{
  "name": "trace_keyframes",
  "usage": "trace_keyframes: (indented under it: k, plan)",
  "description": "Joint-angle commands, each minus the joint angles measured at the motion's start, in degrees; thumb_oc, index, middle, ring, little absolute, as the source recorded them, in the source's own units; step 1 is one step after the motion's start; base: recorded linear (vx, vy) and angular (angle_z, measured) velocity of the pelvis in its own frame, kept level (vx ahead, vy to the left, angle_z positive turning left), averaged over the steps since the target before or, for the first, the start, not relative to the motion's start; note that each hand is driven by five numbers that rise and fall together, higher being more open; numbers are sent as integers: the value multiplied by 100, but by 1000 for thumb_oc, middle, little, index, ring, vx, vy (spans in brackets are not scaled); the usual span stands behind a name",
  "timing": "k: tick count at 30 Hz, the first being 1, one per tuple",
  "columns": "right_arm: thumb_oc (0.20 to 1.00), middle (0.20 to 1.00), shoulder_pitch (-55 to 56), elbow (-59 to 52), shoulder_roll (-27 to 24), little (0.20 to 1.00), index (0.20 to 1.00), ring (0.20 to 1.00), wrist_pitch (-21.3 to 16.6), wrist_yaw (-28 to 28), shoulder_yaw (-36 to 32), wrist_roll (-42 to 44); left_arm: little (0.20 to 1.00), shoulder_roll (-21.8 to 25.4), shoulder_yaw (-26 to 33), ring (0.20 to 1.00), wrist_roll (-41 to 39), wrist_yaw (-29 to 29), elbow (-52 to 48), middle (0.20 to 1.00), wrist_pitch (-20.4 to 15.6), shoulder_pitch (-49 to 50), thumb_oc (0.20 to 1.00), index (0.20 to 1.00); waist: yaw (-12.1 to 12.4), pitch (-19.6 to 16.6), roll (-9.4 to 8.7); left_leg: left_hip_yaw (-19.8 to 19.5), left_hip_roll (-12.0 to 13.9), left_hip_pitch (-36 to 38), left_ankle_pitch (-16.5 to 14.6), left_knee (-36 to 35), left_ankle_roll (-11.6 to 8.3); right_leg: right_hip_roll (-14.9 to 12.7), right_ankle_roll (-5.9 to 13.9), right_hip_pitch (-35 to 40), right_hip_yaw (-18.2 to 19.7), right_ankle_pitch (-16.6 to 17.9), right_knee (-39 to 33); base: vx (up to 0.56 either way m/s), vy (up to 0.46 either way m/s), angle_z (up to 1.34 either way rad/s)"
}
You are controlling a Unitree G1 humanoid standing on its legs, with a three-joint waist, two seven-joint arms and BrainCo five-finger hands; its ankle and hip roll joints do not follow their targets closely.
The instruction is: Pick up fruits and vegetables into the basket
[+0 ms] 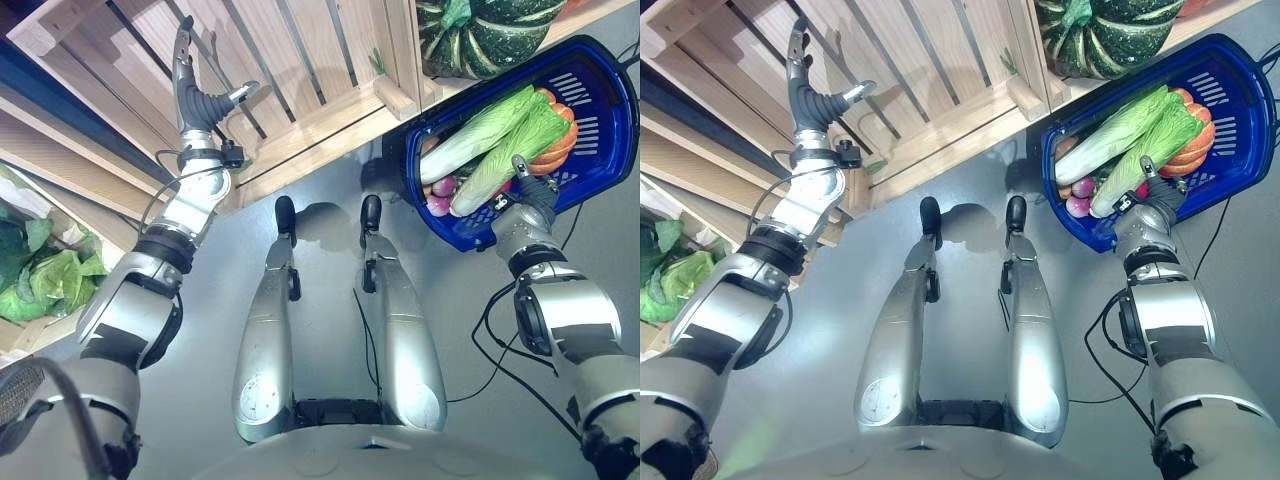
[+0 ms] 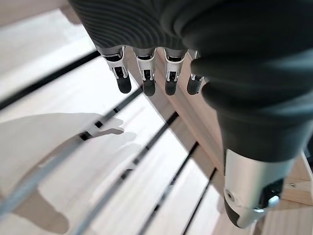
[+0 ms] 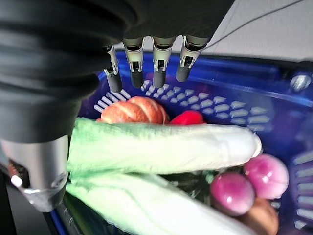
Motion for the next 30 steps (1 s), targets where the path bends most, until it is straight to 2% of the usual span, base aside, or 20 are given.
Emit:
trace_keyframes:
  k: [1, 5, 9, 13, 15, 21, 24, 27, 30]
  plan:
    - [1000, 1000, 1033, -134, -168, 1000, 1000, 1000, -318, 124, -241, -481, 1000, -2, 262, 1000, -97, -343, -160, 1000, -268, 708, 1000, 1000, 54, -630, 114, -17, -174, 554, -704, -1, -2, -62, 391, 882, -306, -365, -332, 61, 105, 13]
    - [1000, 1000, 1930, -407, -36, 1000, 1000, 1000, -401, 166, -201, -955, 1000, -9, 347, 1000, -332, -852, -264, 1000, -337, 1656, 1000, 1000, 104, -1175, 34, -1, -148, 1141, -666, -402, 17, -106, 412, 1562, -359, -266, -804, 73, 86, 13]
    - [1000, 1000, 2824, -595, 59, 1000, 1000, 1000, -416, 479, -353, -1431, 1000, -227, 658, 1000, -306, -1431, -131, 1000, -329, 2515, 1000, 1000, 145, -1719, -34, 30, -149, 1745, -684, -709, 30, -99, 432, 2244, -417, -240, -1200, 150, 64, 8]
    - [1000, 1000, 3357, -703, 204, 1000, 1000, 1000, -277, 615, -415, -1805, 1000, -426, 917, 1000, -370, -2003, 101, 1000, -147, 3100, 1000, 1000, 179, -2137, -76, 53, -130, 2208, -703, -906, 45, -82, 447, 2715, -464, -218, -1421, 218, 41, 11]
    - [1000, 1000, 3727, -651, 392, 1000, 1000, 1000, -54, 829, -449, -2018, 1000, -656, 1085, 1000, -199, -2450, 466, 1000, 85, 3563, 1000, 1000, 215, -2498, -99, 56, -103, 2556, -715, -1063, 51, -56, 458, 3053, -489, -215, -1562, 259, 39, 6]
    - [1000, 1000, 4185, -476, 758, 1000, 1000, 1000, 245, 1389, -280, -2719, 1000, -843, 1246, 1000, 89, -3151, 1360, 1000, 385, 4068, 1000, 1000, 223, -2832, -138, 67, -79, 2935, -801, -1178, 61, -49, 481, 3472, -572, -265, -1714, 114, 26, 2]
    - [1000, 1000, 4330, -275, 903, 1000, 1000, 1000, 495, 1912, -63, -3043, 1000, -962, 1294, 1000, 145, -3493, 1975, 1000, 638, 4250, 1000, 1000, 213, -2900, -143, 82, -86, 3056, -849, -1175, 83, -56, 477, 3597, -604, -327, -1705, 47, 29, 3]
    - [1000, 1000, 4404, -78, 1014, 1000, 1000, 1000, 653, 2189, 125, -3296, 1000, -1066, 1332, 1000, 234, -3534, 2566, 1000, 745, 4358, 1000, 1000, 198, -2915, -140, 107, -87, 3144, -889, -1156, 93, -84, 480, 3692, -653, -358, -1710, 41, 25, 3]
    - [1000, 1000, 4394, 213, 1122, 1000, 1000, 1000, 1005, 2446, 263, -3335, 1000, -1167, 1395, 1000, 446, -3668, 3098, 1000, 1222, 4406, 1000, 1000, 198, -2944, -135, 94, -106, 3260, -951, -1147, 109, -91, 466, 3820, -698, -400, -1741, 66, 27, 9]
